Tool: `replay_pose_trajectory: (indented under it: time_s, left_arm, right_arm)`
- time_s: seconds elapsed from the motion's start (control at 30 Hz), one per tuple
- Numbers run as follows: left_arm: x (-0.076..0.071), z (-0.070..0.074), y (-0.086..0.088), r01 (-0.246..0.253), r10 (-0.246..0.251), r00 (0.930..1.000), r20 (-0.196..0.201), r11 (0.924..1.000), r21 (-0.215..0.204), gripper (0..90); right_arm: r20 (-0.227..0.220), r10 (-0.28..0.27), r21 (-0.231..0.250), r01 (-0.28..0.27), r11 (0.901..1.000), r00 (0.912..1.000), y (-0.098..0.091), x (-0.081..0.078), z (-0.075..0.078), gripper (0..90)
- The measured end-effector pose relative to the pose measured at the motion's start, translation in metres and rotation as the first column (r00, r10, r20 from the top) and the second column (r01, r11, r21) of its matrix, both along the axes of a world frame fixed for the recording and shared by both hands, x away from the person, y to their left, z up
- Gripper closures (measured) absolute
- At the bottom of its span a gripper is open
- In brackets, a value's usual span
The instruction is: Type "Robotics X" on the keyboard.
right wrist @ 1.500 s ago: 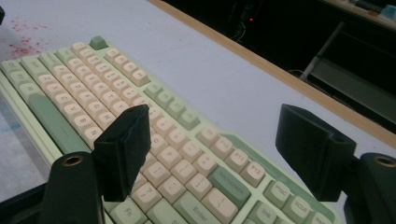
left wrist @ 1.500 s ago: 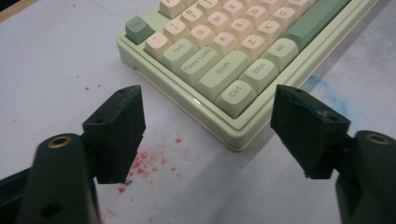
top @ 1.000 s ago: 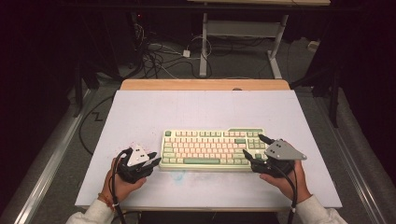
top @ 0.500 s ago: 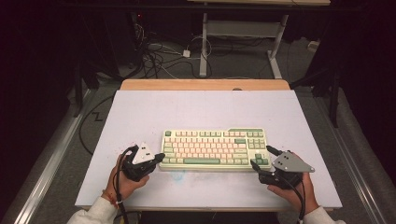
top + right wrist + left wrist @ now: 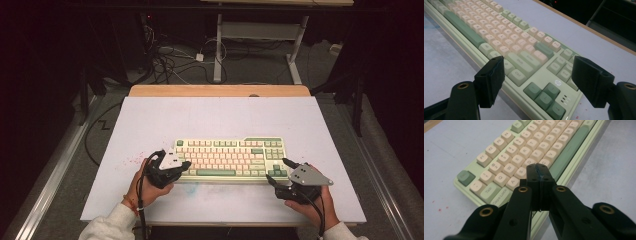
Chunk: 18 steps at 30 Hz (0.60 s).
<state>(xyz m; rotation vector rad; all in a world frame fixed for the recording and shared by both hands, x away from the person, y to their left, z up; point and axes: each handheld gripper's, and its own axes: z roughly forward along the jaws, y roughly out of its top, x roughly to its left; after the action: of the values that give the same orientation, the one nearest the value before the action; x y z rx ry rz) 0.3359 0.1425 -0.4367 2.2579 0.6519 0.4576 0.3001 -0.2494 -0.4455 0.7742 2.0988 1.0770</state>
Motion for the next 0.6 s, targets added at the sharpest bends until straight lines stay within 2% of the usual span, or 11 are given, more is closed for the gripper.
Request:
replay_pose_trajectory:
  time_s: [0.23,0.6]
  left_arm:
    - [0.010,0.002,-0.020,0.028,-0.028,0.9995,-0.011,0.9996,0.003,87.6]
    - [0.024,0.001,-0.053,0.070,-0.069,0.9972,-0.031,0.9968,0.040,87.5]
  right_arm:
    - [-0.003,0.006,-0.007,-0.006,1.0000,1.0000,0.001,0.001,-0.001,27.0]
    - [-0.003,0.012,-0.021,-0.012,0.9997,0.9999,0.003,0.001,-0.003,27.0]
